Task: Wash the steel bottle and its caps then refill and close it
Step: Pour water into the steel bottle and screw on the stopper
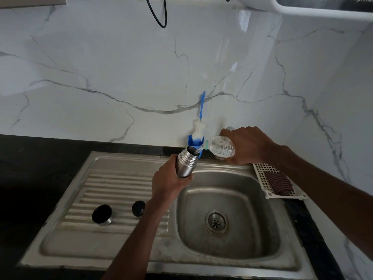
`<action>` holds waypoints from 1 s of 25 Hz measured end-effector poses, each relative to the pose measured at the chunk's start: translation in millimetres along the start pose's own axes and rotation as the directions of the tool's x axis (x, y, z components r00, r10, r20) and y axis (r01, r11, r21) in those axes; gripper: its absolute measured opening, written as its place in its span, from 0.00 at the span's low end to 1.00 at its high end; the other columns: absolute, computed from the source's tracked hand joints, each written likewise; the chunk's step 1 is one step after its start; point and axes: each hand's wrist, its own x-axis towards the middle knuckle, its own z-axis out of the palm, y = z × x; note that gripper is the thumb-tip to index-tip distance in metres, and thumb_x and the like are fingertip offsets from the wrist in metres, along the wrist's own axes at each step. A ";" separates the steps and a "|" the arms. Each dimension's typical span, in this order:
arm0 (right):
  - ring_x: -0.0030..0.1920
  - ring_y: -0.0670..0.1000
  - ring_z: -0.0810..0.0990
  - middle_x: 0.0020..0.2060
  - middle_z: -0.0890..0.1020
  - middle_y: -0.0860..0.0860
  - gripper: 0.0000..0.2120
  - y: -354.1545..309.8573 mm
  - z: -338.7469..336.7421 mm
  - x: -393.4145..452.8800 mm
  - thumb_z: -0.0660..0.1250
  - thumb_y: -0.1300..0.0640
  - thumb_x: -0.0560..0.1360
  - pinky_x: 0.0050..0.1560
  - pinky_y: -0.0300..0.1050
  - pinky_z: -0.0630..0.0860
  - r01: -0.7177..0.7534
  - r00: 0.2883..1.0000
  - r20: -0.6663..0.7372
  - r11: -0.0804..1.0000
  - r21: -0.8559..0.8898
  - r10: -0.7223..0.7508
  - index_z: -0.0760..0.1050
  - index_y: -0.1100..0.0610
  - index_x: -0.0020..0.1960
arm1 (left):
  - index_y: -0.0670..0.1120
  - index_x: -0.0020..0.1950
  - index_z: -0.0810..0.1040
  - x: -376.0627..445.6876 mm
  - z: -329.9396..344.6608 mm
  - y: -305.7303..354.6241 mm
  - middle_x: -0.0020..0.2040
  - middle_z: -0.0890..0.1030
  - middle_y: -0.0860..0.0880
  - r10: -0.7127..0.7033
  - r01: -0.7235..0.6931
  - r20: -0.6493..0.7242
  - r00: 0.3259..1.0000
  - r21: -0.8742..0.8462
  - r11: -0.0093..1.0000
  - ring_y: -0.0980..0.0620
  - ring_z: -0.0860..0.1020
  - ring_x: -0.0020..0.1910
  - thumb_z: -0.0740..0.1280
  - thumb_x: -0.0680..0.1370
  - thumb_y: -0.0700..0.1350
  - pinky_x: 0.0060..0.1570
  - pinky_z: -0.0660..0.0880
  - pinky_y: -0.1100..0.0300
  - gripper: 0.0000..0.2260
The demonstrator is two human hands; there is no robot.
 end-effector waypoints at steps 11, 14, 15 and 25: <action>0.47 0.50 0.79 0.52 0.82 0.46 0.31 1.8 -14.6 -5.5 0.72 0.32 0.69 0.46 0.46 0.72 -0.007 1.000 0.014 1.000 -0.020 0.007 0.69 0.46 0.65 | 0.56 0.58 0.73 4.0 5.8 -1.1 0.49 0.83 0.58 -0.011 0.010 0.018 1.000 0.034 0.999 0.52 0.82 0.46 0.79 0.69 0.58 0.45 0.75 0.54 0.24; 0.49 0.50 0.82 0.53 0.83 0.46 0.33 2.6 -17.1 -6.9 0.72 0.32 0.69 0.48 0.48 0.77 -0.008 1.000 0.013 1.000 -0.027 0.008 0.69 0.46 0.66 | 0.56 0.60 0.73 5.0 7.8 -2.8 0.51 0.84 0.56 -0.016 0.014 0.037 0.999 0.039 0.999 0.51 0.82 0.48 0.79 0.69 0.58 0.45 0.75 0.55 0.25; 0.48 0.50 0.82 0.53 0.83 0.46 0.33 2.5 -17.6 -7.3 0.72 0.31 0.69 0.49 0.48 0.77 -0.007 1.000 0.016 1.000 -0.024 0.007 0.69 0.47 0.66 | 0.55 0.60 0.73 5.0 8.2 -2.9 0.51 0.84 0.56 -0.015 0.013 0.041 0.999 0.042 0.999 0.52 0.82 0.48 0.79 0.69 0.58 0.45 0.74 0.55 0.25; 0.47 0.51 0.83 0.51 0.83 0.45 0.32 2.5 -20.4 -10.4 0.70 0.30 0.68 0.46 0.46 0.75 -0.012 1.000 0.004 1.000 -0.007 0.012 0.71 0.46 0.66 | 0.55 0.61 0.74 5.5 9.9 -2.4 0.52 0.84 0.56 -0.025 0.022 0.053 0.998 0.041 0.999 0.53 0.82 0.48 0.79 0.69 0.57 0.46 0.75 0.56 0.25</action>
